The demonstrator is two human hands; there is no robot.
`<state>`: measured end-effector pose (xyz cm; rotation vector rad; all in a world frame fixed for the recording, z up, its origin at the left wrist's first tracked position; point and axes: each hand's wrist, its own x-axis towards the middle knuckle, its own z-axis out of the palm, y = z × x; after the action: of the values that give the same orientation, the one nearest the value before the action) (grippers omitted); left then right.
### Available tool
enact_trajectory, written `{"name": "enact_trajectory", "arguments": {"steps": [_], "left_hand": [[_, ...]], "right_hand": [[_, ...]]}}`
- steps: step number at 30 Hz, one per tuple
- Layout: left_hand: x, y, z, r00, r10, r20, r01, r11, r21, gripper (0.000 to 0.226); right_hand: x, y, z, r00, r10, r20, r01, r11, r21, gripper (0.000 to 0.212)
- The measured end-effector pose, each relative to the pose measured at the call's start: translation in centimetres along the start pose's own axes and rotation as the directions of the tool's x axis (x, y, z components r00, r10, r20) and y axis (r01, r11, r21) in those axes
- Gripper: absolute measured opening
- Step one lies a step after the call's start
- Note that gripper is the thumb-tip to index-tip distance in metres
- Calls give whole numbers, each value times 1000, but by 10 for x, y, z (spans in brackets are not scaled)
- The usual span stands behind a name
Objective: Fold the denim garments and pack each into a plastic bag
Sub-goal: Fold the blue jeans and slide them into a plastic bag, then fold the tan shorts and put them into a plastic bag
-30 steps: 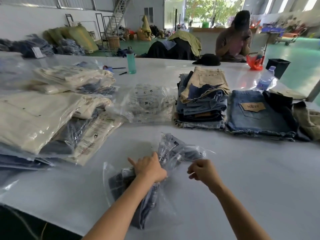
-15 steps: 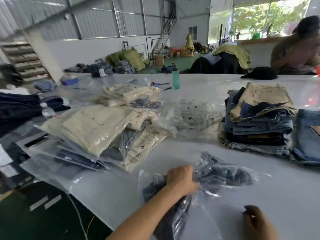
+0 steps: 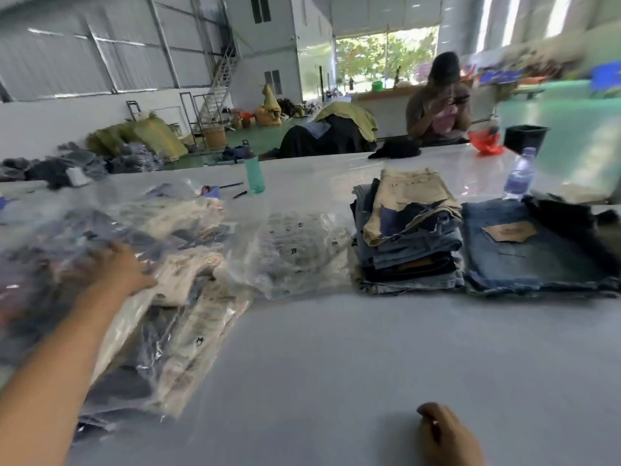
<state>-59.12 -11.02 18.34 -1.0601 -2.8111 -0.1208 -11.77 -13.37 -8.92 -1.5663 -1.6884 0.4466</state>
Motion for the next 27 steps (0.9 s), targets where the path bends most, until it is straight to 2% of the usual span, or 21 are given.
{"name": "enact_trajectory", "arguments": {"steps": [1,2,3,6,8,11,12,15,21,27], "left_hand": [[-19,27,27,985,158,63,-158,987,-11,97],[-48,61,61,933,341,119,-338,940,-45,87],[-90,96,96,872,458,170,-451,889,-84,80],[-224,181,177,684,654,323,-604,756,-251,74],[-291,207,197,633,720,283,-667,693,-273,65],[-326,210,200,573,814,90,-742,563,-364,59],[-325,208,201,567,823,30,-752,532,-388,58],[-320,207,209,613,788,-49,-728,540,-422,54],[-323,213,217,666,737,-114,-693,556,-458,53],[-323,217,221,700,697,-153,-668,564,-485,50]], "right_hand": [[-6,-10,-7,997,69,40,-70,997,25,54],[-11,-12,-11,984,121,134,-121,993,-8,37],[-14,-10,-13,965,159,208,-159,987,-17,26],[-5,-1,-31,948,230,221,-229,973,-31,22],[-5,-3,-45,942,206,266,-208,978,-21,28],[-3,26,-83,963,181,197,-155,978,-140,31],[0,38,-96,968,178,178,-137,966,-221,32],[8,71,-129,972,182,152,-111,915,-387,35],[60,116,-170,938,254,237,-142,903,-406,24],[193,137,-170,976,179,125,-75,815,-575,34]]}}
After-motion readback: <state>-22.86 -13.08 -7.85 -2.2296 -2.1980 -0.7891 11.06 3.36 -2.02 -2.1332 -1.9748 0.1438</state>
